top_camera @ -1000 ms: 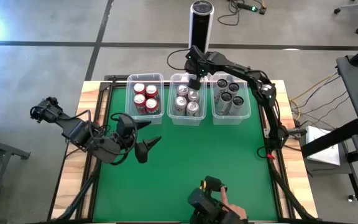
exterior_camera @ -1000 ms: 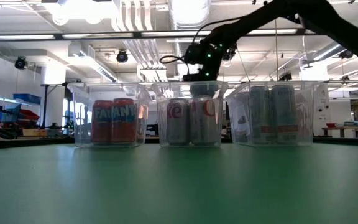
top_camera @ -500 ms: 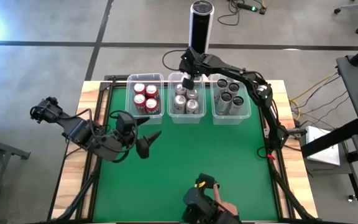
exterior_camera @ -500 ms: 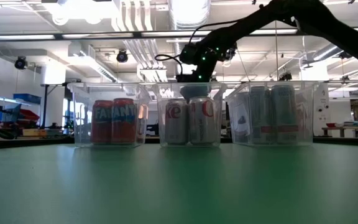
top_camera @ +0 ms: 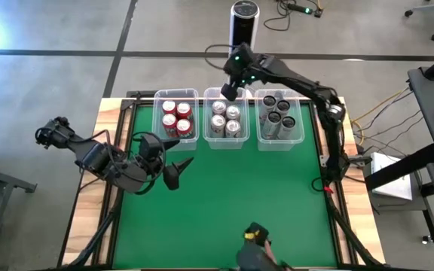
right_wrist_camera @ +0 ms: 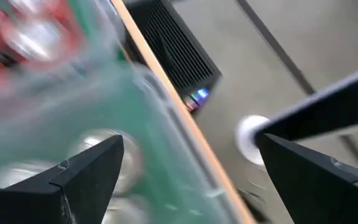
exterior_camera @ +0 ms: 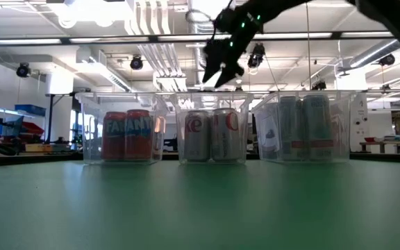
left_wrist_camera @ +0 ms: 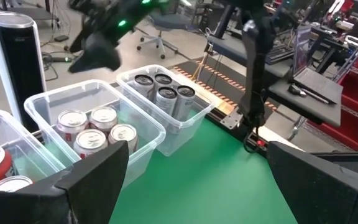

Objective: Sort soda cans
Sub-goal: Return to Home Position

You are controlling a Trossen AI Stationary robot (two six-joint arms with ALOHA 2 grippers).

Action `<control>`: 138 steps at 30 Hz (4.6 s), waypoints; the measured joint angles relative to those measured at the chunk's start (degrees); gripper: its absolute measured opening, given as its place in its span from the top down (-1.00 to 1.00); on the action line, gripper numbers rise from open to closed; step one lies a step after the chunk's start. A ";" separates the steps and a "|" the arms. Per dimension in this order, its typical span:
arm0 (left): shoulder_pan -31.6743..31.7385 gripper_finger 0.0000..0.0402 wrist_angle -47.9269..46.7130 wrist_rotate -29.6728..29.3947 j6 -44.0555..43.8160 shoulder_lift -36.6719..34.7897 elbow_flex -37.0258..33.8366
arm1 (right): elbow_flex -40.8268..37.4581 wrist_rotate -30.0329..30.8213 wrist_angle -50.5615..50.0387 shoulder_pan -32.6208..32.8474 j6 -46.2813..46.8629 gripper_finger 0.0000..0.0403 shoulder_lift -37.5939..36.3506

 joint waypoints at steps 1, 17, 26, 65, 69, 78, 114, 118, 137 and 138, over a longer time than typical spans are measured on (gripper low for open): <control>0.00 -0.83 -0.21 0.00 0.01 -0.33 0.00 | -0.11 -0.58 0.01 0.41 2.05 -0.84 -1.43; 0.22 -0.83 0.01 -9.84 0.73 -6.18 0.00 | -8.51 16.59 1.28 27.05 14.68 -0.71 -19.55; 3.58 -0.83 7.04 -2.43 1.26 -5.51 -0.02 | -18.72 19.36 1.48 39.53 14.93 -0.57 -26.56; 18.21 -0.83 20.54 57.03 41.45 -1.98 15.24 | -57.28 23.20 16.26 38.26 28.76 0.25 -53.79; 18.19 -0.83 29.71 68.90 44.92 -3.71 13.03 | -54.44 19.57 16.59 40.84 23.01 0.28 -57.74; 18.25 -0.83 27.62 68.05 46.56 -17.57 2.40 | -57.75 19.28 23.14 49.09 9.08 0.26 -74.43; 19.68 -0.83 84.84 55.91 28.81 -54.10 -80.50 | -116.95 22.64 89.13 49.73 11.69 0.37 -94.82; 20.48 -0.83 81.48 58.88 28.95 -59.13 -81.02 | -116.89 18.42 90.55 50.01 10.41 0.41 -96.17; 22.62 -0.83 62.22 58.77 29.03 -72.01 -81.07 | -117.04 17.82 74.70 51.57 8.03 0.38 -107.40; 22.62 -0.83 61.87 59.66 28.86 -72.01 -81.07 | -117.04 17.86 74.71 51.57 7.93 0.39 -107.70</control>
